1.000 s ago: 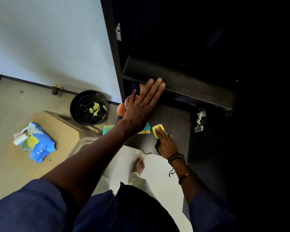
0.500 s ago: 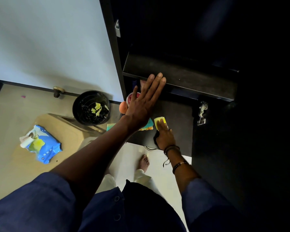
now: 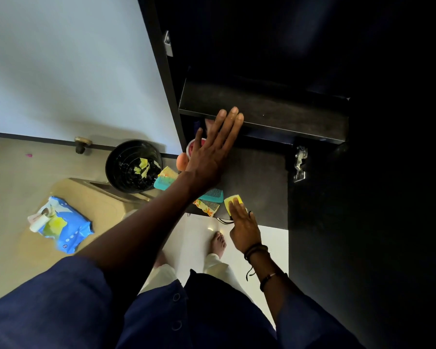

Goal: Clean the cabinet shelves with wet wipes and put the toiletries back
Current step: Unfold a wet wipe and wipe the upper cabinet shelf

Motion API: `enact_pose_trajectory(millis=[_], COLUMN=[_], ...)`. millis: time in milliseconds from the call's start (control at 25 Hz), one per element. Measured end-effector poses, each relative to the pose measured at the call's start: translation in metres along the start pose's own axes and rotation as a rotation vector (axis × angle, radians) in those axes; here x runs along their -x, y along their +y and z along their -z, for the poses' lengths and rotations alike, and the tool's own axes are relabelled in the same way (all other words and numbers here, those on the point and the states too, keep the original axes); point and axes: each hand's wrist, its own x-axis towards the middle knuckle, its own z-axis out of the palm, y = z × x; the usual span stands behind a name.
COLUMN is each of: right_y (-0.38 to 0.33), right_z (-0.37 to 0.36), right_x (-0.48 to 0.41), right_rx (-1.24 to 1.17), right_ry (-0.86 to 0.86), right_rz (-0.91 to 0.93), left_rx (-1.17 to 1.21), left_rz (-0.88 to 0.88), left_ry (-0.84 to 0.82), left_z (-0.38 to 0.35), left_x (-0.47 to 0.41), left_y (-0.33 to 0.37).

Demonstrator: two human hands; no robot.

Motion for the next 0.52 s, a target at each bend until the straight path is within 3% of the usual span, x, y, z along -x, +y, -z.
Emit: enact_pose_trajectory(millis=[240,520], right_y=[0.008,0.077], right_z=[-0.002,0.054], right_x=[-0.001,-0.051], right_rx=[-0.027,-0.102], right_ry=[0.007,0.021], right_rz=[-0.019,-0.275], left_rx=[0.018,0.016], left_rz=[-0.008,-0.014], left_ry=[-0.001,0.051], left_z=[0.0,0.001], left_x=[0.001,0.0], left_y=[-0.001,0.0])
